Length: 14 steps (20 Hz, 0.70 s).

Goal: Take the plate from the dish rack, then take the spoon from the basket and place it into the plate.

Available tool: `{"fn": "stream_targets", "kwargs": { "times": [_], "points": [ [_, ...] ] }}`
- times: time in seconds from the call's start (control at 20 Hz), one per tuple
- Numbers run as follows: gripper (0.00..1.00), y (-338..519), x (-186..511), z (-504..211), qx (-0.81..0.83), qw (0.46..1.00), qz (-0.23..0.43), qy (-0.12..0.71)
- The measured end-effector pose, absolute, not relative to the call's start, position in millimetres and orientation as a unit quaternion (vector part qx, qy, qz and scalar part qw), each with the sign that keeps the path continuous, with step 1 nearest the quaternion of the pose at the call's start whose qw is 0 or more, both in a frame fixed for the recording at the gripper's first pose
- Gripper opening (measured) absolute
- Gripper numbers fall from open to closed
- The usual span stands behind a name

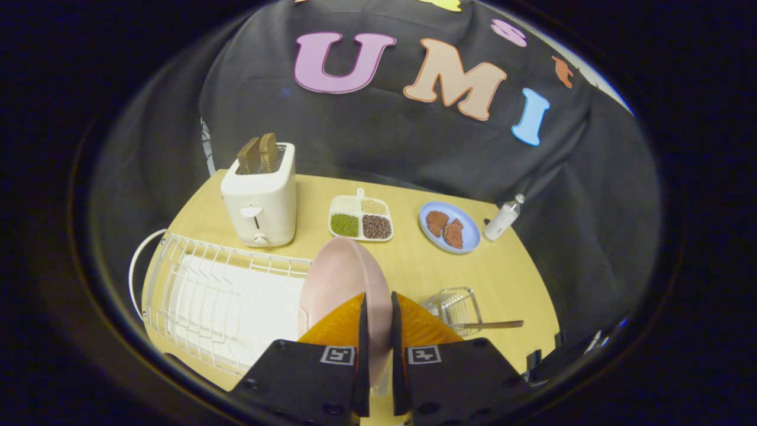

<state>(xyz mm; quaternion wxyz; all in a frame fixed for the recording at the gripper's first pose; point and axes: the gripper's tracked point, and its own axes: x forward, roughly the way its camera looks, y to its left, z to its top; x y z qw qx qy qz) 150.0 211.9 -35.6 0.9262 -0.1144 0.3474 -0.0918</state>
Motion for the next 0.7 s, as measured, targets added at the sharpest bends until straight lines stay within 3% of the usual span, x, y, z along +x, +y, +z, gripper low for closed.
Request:
{"fn": "stream_targets", "kwargs": {
  "times": [0.7],
  "points": [
    [0.17,217,163,10,-0.203,0.936,-0.115,0.264]
  ]
}}
